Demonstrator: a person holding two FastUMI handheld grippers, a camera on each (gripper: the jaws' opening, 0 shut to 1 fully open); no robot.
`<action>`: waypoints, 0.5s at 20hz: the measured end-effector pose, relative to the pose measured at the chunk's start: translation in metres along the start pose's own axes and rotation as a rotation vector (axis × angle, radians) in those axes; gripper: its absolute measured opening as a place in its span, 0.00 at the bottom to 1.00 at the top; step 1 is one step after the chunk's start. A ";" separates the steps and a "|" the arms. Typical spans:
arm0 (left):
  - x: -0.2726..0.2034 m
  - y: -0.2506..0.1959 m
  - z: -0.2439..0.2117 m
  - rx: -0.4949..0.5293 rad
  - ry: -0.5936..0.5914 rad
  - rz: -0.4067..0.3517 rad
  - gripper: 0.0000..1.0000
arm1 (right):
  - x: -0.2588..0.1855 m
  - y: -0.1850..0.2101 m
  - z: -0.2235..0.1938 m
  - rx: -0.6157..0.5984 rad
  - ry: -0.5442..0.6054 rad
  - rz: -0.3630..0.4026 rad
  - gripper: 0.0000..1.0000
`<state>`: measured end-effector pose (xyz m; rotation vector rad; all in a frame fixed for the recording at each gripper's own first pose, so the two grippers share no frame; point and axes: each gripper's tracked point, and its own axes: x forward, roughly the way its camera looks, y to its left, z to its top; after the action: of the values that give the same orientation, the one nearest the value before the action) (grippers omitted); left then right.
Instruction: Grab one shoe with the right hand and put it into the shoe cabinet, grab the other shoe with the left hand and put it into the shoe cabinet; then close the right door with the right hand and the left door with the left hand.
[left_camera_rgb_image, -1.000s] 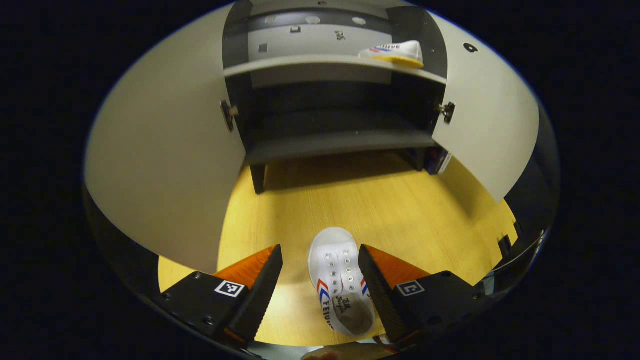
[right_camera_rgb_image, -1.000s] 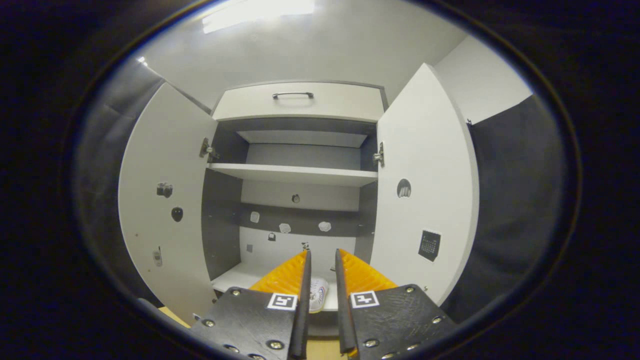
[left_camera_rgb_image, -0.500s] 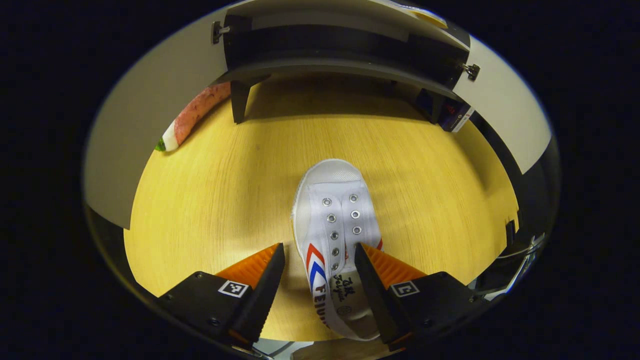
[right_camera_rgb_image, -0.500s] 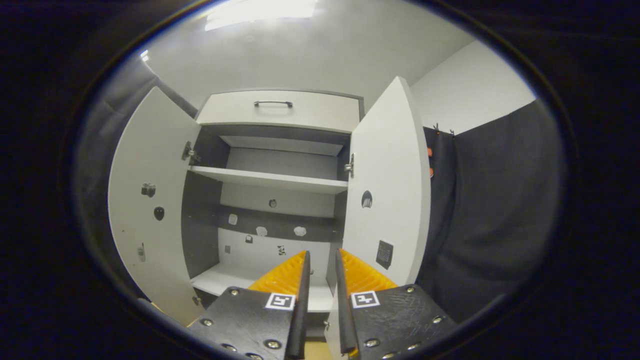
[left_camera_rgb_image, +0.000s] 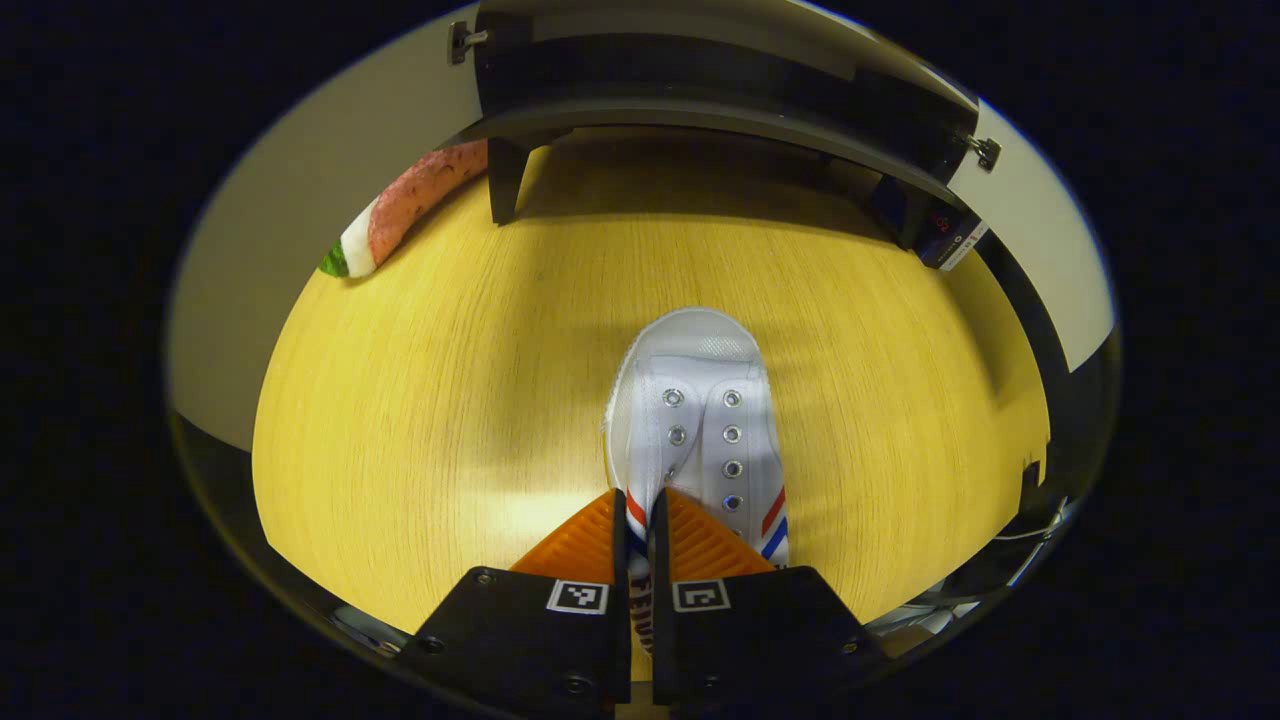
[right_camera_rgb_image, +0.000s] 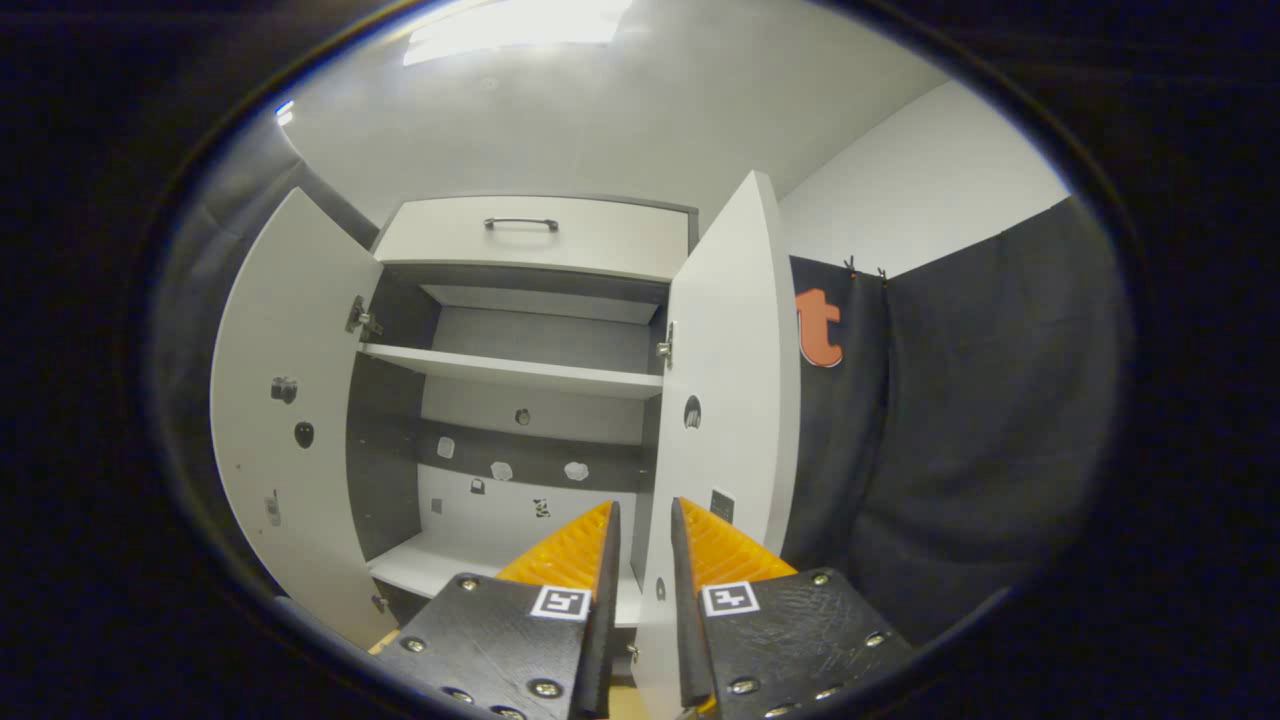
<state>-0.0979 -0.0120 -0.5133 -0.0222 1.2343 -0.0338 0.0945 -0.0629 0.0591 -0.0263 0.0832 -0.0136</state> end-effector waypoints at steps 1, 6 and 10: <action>-0.001 0.000 0.003 0.005 -0.005 -0.005 0.06 | -0.002 -0.004 0.001 -0.001 -0.002 -0.007 0.26; -0.020 0.003 0.020 -0.002 -0.044 -0.047 0.02 | -0.013 -0.023 0.005 0.000 -0.006 -0.034 0.26; -0.047 0.009 0.047 0.010 -0.163 -0.080 0.02 | -0.021 -0.033 0.007 0.011 -0.007 -0.041 0.26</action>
<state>-0.0689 -0.0017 -0.4541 -0.0644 1.0703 -0.1057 0.0740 -0.0952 0.0681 -0.0169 0.0756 -0.0547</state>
